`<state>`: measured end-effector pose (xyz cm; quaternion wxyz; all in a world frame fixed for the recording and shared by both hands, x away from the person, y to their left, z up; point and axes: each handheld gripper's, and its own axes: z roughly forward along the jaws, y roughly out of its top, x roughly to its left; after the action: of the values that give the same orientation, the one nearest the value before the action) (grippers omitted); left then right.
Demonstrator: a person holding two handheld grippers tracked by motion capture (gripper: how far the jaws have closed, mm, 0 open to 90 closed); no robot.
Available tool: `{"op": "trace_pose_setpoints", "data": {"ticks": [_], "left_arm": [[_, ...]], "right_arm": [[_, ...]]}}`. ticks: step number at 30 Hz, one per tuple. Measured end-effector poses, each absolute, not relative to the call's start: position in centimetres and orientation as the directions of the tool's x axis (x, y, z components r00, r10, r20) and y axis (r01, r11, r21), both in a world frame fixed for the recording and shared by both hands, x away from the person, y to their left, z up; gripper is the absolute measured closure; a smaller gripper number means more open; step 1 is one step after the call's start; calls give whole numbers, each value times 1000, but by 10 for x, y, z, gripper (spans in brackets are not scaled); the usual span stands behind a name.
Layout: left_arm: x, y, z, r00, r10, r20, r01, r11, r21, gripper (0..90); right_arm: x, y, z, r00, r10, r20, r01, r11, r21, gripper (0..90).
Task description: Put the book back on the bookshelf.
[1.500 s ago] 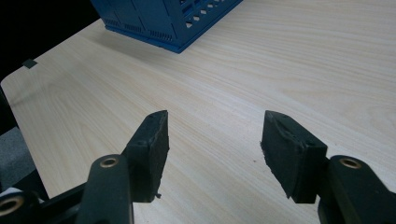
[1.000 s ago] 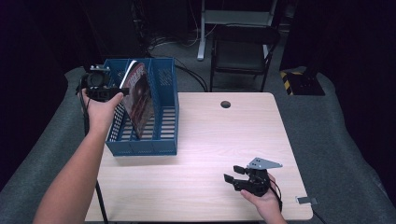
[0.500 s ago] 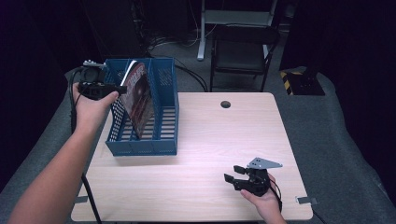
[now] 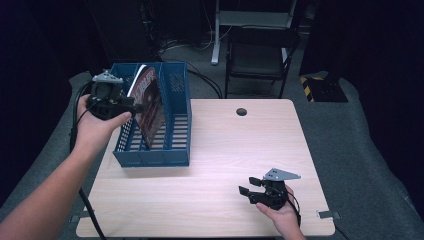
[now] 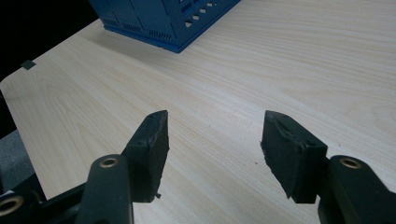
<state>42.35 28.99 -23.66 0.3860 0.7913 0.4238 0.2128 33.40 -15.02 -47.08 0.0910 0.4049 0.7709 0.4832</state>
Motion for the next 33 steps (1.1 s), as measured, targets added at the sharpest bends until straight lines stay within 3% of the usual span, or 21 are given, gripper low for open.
{"op": "trace_pose_setpoints", "data": {"ticks": [15,33], "left_arm": [[385,241,-278,730,683,-14,439,-453,776,494],[357,225,-359,751,659,-49,443,-446,778,498]], "right_arm": [[339,-149,-469,-660,710,246,530,208,822,414],[341,-136,-474,-695,695,184,509,294,809,414]]}}
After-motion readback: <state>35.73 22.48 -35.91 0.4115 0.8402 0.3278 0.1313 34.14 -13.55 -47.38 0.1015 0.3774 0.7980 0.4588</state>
